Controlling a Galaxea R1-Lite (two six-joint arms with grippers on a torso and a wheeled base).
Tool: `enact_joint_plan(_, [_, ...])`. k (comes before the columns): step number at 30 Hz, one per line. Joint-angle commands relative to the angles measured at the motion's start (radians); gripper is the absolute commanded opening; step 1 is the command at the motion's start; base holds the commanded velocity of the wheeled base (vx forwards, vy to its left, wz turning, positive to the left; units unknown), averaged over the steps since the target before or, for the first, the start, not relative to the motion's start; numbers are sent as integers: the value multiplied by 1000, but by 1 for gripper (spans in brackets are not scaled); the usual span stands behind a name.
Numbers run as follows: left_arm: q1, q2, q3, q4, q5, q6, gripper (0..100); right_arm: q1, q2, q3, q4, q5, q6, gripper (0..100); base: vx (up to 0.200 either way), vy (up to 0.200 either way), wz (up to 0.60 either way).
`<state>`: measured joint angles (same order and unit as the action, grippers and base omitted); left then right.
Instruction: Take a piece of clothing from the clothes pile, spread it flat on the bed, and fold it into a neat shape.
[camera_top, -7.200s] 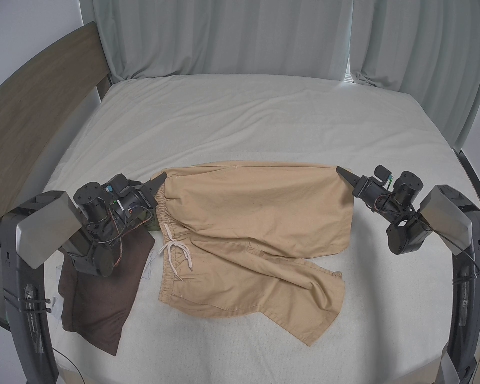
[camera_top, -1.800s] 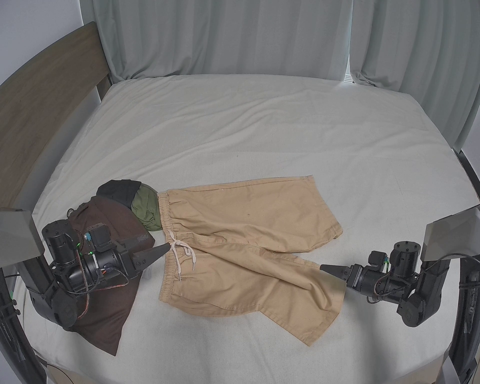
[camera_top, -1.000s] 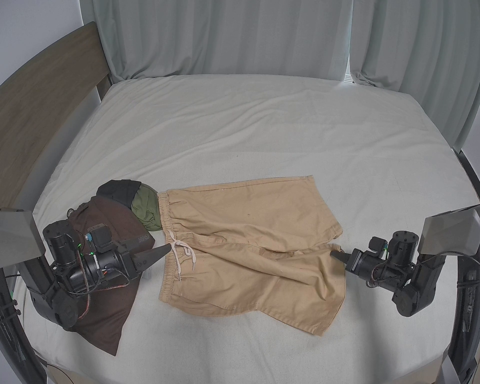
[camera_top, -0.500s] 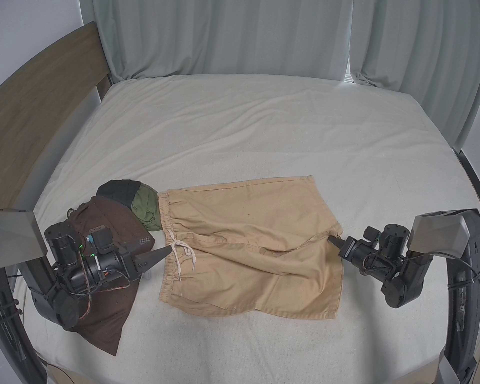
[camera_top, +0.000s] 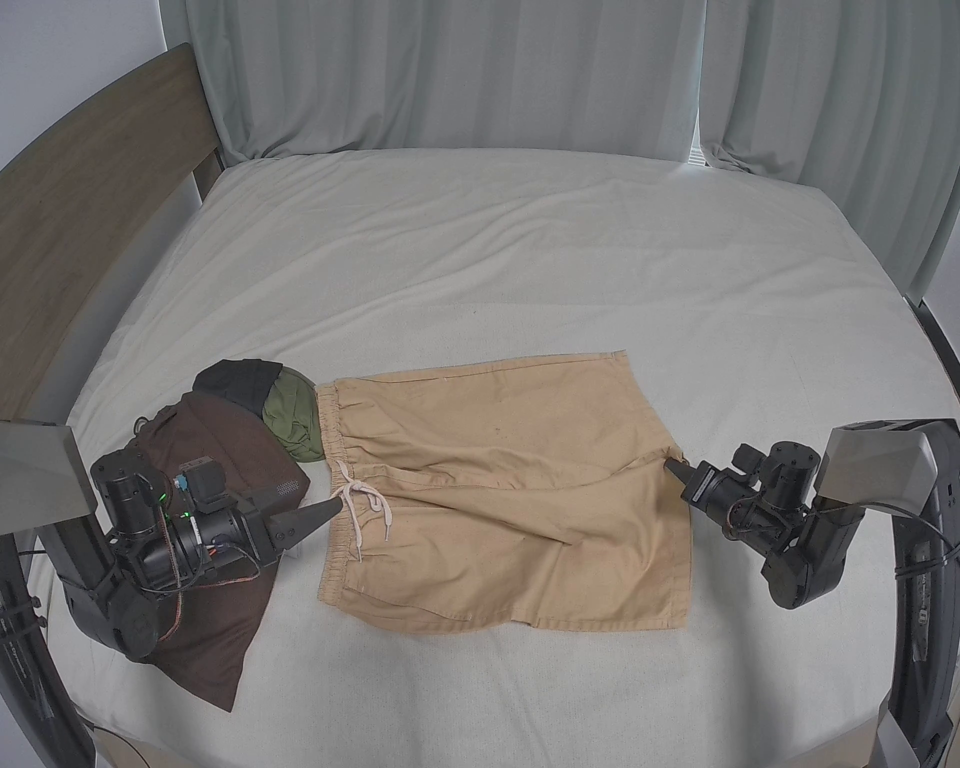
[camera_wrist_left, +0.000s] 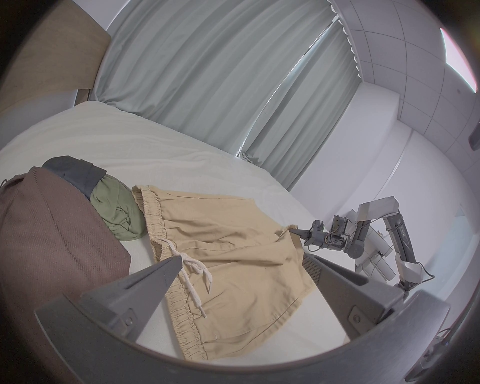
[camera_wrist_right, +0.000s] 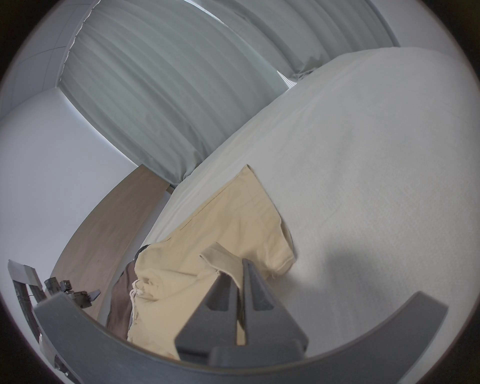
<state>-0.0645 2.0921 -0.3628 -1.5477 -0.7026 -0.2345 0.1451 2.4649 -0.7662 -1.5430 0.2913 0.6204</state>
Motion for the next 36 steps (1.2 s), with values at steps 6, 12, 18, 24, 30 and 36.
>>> enact_joint_plan(6, [-8, 12, 8, 0, -2, 3, 100, 17, 3, -24, -2, -24, -5, 100, 0, 0, 0])
enact_joint_plan(12, [-9, 23, 62, 1, -12, 14, 100, -2, -66, -7, -2, -44, -122, 100, 0, 0, 0])
enact_joint_plan(18, [-9, 54, 81, 1, -43, 80, 100, 71, -284, 133, 1, -69, -165, 100, 0, 0, 0])
enact_joint_plan(24, [-9, 82, 82, 1, -43, 95, 100, 194, -451, 271, 12, -30, -166, 100, 0, 0, 0])
enact_joint_plan(30, [-17, 88, 127, 3, -38, 76, 100, 278, -475, 393, 12, -21, -194, 100, 0, 0, 0])
enact_joint_plan(36, [-14, 137, 154, 3, -35, 23, 100, 277, -423, 386, 4, -23, -212, 100, 0, 0, 0])
